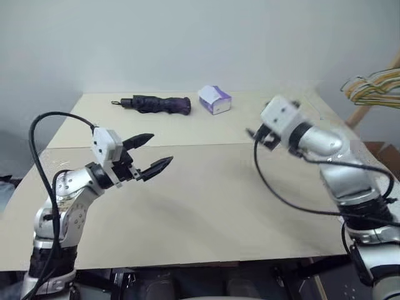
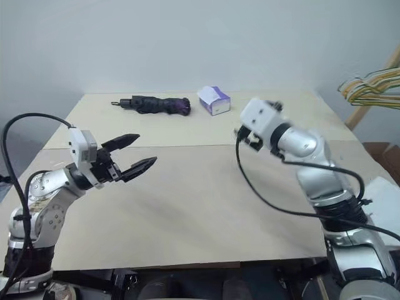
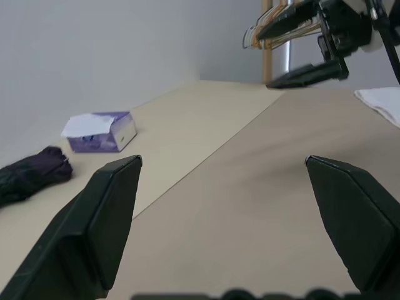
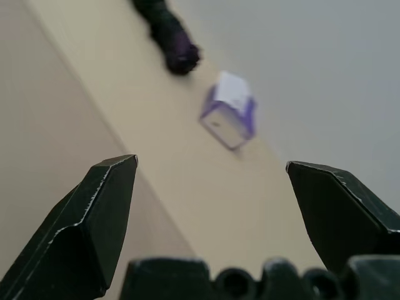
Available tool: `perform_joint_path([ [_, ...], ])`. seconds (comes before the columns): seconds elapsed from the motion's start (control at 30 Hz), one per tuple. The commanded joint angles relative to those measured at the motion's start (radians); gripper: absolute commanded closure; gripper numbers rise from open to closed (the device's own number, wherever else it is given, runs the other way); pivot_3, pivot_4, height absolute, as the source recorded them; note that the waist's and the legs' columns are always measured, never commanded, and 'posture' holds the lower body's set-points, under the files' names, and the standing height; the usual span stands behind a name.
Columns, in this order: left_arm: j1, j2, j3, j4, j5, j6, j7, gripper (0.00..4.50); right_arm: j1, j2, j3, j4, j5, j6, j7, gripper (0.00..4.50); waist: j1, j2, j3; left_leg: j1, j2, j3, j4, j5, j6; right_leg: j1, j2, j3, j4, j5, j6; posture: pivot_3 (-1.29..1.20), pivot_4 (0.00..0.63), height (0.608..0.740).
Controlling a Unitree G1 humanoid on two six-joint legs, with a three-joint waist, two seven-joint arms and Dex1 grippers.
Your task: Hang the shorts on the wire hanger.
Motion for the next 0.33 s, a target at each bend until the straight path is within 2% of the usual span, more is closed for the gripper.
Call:
perform_joint_path([
  [0.03,0.008,0.024,0.019,-0.044,0.008,0.008,0.019,0.0,0.01,0.006,-0.01,-0.004,-0.033,-0.037,0.019,0.04,0.015,0.0,0.0,0.0,0.0,0.0,0.0,0.0,0.0,0.0,0.0,0.0,0.0,0.0,0.0,0.13,0.0,0.74],
  [0.33,0.022,0.026,0.004,-0.039,0.019,0.011,0.026,0.0,0.001,0.047,-0.022,0.041,-0.076,-0.009,0.024,0.04,0.036,-0.001,0.0,-0.001,0.0,0.0,0.0,0.001,-0.001,0.0,0.0,-0.002,0.0,0.001,-0.001,0.13,0.0,0.74],
])
